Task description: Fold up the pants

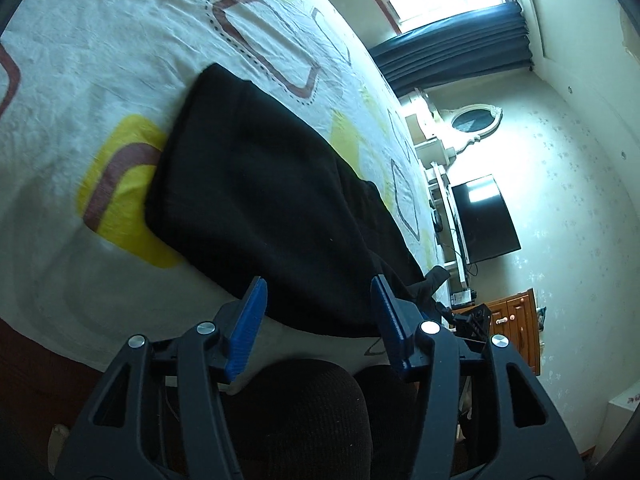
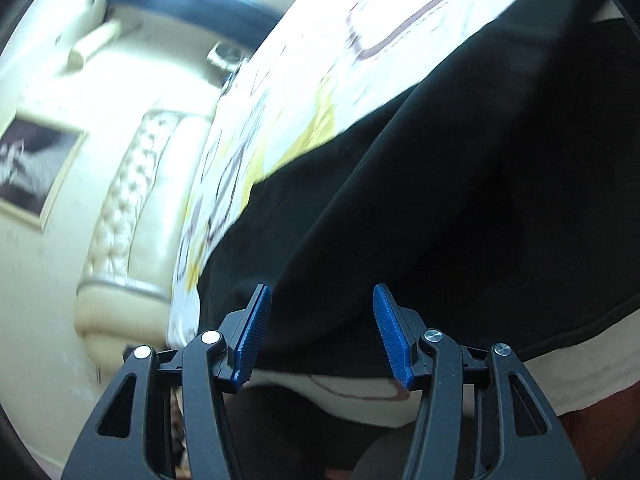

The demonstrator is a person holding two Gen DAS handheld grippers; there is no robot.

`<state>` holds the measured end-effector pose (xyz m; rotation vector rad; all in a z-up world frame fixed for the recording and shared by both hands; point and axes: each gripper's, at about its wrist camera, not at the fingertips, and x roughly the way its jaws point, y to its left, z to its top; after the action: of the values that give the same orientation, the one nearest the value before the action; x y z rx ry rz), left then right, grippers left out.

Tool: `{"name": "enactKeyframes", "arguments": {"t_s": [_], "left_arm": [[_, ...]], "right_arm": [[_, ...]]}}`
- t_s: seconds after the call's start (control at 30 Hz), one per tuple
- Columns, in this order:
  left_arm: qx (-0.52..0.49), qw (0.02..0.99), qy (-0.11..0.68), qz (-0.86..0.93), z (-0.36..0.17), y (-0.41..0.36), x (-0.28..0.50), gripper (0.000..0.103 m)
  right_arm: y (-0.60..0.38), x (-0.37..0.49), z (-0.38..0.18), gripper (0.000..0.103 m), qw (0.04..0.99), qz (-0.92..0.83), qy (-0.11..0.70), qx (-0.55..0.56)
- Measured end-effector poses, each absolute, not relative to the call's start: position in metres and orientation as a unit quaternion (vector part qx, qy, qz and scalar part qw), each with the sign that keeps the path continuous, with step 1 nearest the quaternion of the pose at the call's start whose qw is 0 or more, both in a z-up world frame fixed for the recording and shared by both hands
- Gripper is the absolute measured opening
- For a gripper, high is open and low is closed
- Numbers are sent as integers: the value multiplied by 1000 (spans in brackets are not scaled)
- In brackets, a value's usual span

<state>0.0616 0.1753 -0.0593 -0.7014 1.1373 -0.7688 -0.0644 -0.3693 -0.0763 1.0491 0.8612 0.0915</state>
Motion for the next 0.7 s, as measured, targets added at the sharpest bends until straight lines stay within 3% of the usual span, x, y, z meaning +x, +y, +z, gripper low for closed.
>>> {"name": "enactKeyframes", "arguments": {"t_s": [0.27,0.4,0.6,0.7], "left_arm": [[-258,725,524,-366,-59,110,64,55],[-218,732,532,-366,-61,85,64,61],[-241,722,548,-347,-74,81,69,65],[-262,716,551,-339,-77,84,72,65]], "right_arm": [[-463,-100,-53,53,795,-93,293,523],[-524,-143,-54,53,782,-201,250,534],[-593,-189,-64,53,750,-272,219,562],[-616,-196,-51,53,767,-328,222,504]]}}
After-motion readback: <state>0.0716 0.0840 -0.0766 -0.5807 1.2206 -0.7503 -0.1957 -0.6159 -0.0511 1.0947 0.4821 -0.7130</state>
